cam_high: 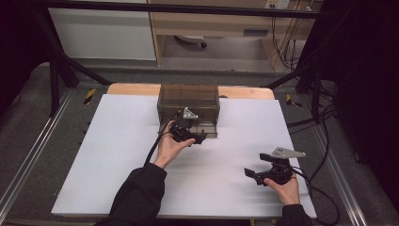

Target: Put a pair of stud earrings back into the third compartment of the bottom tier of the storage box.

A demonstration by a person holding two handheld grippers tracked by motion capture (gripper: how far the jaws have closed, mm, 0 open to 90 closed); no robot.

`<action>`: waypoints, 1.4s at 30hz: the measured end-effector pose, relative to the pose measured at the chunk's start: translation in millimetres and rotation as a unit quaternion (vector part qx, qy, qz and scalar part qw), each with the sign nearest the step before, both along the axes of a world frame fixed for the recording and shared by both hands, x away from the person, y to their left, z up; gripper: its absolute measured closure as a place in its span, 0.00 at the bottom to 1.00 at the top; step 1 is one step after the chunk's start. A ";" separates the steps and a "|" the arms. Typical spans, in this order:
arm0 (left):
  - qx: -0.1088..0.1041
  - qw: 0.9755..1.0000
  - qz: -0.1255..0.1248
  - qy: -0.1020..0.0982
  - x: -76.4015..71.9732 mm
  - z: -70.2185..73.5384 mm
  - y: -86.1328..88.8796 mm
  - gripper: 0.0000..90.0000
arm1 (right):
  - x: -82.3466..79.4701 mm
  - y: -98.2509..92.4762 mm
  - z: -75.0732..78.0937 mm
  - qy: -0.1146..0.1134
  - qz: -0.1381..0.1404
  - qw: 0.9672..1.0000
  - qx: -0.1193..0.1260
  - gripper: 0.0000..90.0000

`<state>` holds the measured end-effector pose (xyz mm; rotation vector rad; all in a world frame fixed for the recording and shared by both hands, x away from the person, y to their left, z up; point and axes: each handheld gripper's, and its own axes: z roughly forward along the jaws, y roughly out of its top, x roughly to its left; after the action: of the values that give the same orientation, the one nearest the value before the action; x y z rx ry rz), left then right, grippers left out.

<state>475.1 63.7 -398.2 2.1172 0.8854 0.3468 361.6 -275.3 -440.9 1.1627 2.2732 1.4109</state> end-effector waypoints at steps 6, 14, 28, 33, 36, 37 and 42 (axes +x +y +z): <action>0.000 1.000 -0.006 -0.012 -14.2 0.6 15.0 0.16 | 0.1 0.3 -0.3 0.001 -0.001 1.000 0.000 0.01; -0.007 1.000 -0.005 -0.017 -31.4 3.3 38.0 0.13 | 0.1 0.4 -0.4 0.001 -0.001 1.000 -0.001 0.01; -0.022 1.000 -0.004 -0.018 -59.5 -3.4 84.8 0.12 | 0.0 0.7 -0.6 0.002 -0.003 1.000 -0.001 0.01; -0.023 0.999 -0.006 -0.025 -68.9 -10.9 98.9 0.12 | 0.1 0.6 -0.7 0.003 -0.003 1.000 -0.002 0.01; -0.024 0.999 -0.002 -0.026 -73.1 -13.4 107.3 0.12 | 0.0 0.5 -0.6 0.004 -0.003 1.000 -0.002 0.01; -0.026 0.999 0.001 -0.030 -73.9 -14.1 110.7 0.12 | 0.2 0.4 -0.7 0.004 -0.003 1.000 -0.004 0.01; -0.027 0.999 -0.001 -0.035 -79.9 -20.1 123.4 0.12 | -0.3 0.7 -0.7 0.004 -0.004 1.000 -0.002 0.01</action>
<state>395.2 187.1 -418.3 2.0446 0.8430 0.3899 361.4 -274.6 -441.6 1.1753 2.2733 1.4005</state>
